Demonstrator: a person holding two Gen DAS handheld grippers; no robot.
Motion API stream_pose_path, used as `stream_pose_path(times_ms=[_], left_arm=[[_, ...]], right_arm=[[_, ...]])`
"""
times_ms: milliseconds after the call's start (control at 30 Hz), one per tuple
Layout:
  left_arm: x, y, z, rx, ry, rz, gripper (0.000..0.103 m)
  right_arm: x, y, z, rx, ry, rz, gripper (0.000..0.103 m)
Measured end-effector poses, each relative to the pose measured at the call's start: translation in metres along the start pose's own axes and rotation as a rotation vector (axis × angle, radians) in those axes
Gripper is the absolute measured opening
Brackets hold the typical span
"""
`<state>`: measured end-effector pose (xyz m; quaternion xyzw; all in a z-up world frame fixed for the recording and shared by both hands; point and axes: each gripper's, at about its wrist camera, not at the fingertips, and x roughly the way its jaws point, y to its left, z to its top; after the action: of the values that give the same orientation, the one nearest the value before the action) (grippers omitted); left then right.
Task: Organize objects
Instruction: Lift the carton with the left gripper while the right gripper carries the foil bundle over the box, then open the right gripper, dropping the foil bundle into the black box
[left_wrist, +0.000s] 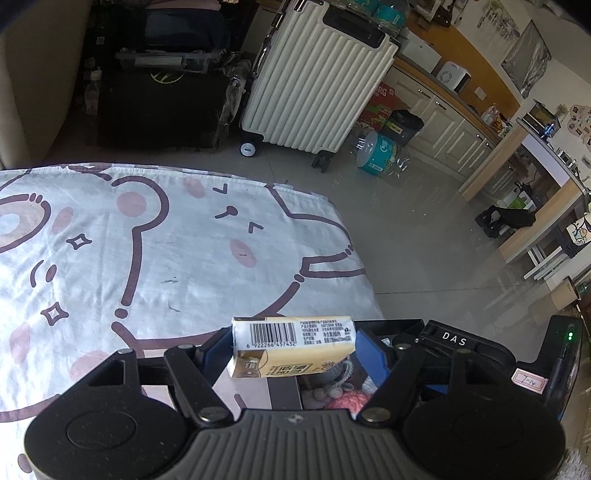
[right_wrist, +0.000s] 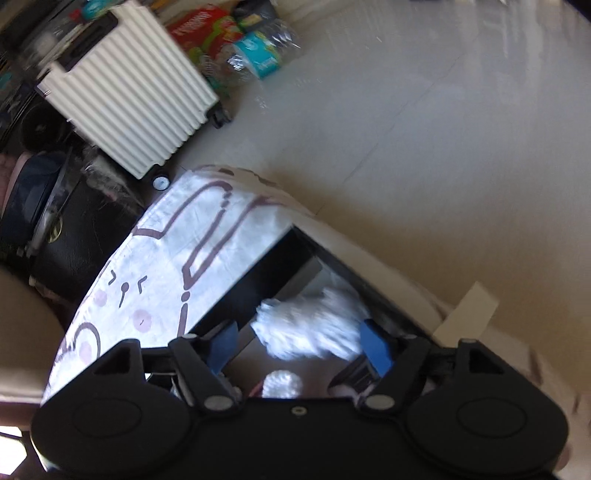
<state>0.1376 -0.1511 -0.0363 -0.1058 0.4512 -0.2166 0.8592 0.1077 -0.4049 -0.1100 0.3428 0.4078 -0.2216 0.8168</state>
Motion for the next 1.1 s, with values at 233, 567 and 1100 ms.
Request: stream_pose_path(times_ms=[233,567,1100], left_arm=[[0.003,-0.007,0.000,0.015,0.004,-0.019,0.073],[0.004,-0.009,0.002,0.035,0.002,-0.051,0.073],[0.024,-0.027,0.001,0.070,-0.015,-0.127,0.073]], right_arm=[[-0.017,0.030,0.003,-0.362,-0.072,-0.007,0.070],[0.000,0.059,-0.007,-1.152,0.036,-0.108,0.047],[0.029,0.033,0.012,-0.822,0.187,-0.037,0.036]])
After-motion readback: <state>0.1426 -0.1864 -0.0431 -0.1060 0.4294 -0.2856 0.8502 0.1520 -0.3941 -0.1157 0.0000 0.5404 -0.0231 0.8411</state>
